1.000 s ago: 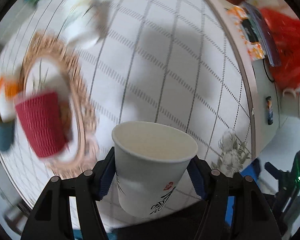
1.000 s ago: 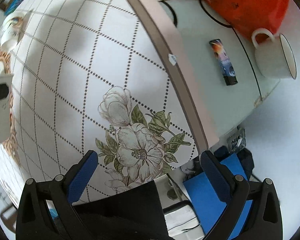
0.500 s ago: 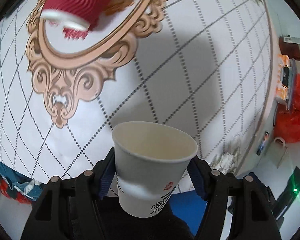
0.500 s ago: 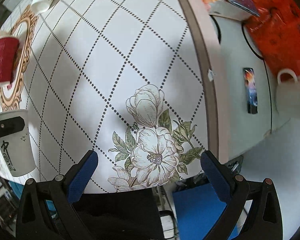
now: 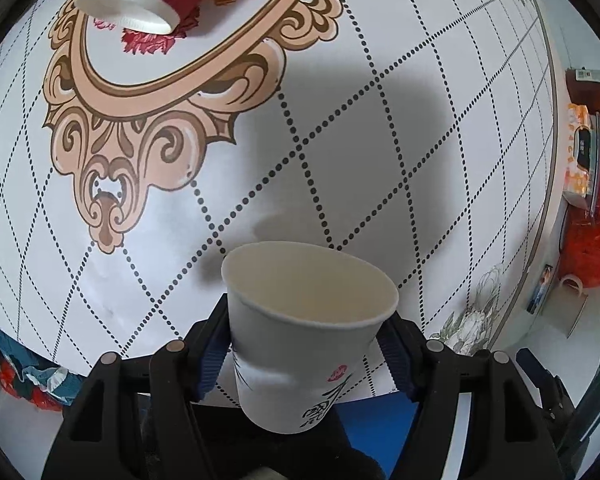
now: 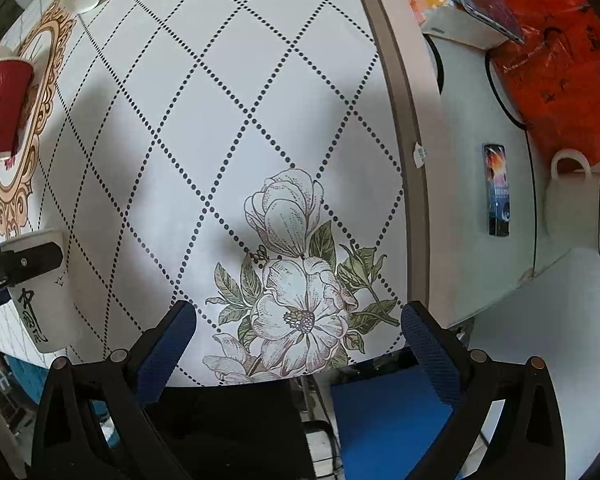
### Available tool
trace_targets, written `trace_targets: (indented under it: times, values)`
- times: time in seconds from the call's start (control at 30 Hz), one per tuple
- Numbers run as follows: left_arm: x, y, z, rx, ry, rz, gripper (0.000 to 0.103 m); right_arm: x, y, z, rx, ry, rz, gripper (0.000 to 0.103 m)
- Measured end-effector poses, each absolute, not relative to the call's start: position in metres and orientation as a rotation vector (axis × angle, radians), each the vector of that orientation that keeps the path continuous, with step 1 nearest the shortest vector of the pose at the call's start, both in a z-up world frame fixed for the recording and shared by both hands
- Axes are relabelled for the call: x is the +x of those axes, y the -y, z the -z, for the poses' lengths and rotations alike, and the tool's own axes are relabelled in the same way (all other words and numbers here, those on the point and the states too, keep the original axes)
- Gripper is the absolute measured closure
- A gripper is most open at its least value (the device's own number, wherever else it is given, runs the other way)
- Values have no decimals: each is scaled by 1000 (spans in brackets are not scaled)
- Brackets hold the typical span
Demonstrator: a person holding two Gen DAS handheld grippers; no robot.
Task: Flip cup upside down
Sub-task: 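Lift the white paper cup with the left gripper and carry it toward the right gripper, then grasp the white paper cup with the right gripper while the left gripper releases it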
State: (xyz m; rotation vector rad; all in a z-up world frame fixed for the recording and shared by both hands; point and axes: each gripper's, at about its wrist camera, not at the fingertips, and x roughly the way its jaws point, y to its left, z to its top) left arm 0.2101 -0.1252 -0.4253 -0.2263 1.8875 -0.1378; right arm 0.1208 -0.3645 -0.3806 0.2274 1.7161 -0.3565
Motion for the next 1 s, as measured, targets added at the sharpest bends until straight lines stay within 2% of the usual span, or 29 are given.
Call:
trace_targets:
  times: [0.17,0.23,0.3,0.5,0.7,0.87,1.0]
  values:
    - [211,131,430,-197,-1887,145,36,111,364,377,253,-1714,359,0]
    - [210,134,432,-190,-1888,152,22,106,361,377,254,-1713,358,0]
    - [211,135,429,-172,-1877,159,17,103,360,377,258,-1710,361,0]
    - [216,126,414,-166,-1850,172,16,95,358,376,280,-1696,365,0]
    - [219,107,365,-148,-1729,172,16,91,346,350,327,-1648,317,0]
    - [205,68,322,-81,-1598,99,16,84,320,330,414,-1593,204,0]
    - [182,27,313,-35,-1550,2,16,94,283,326,439,-1578,85,0]
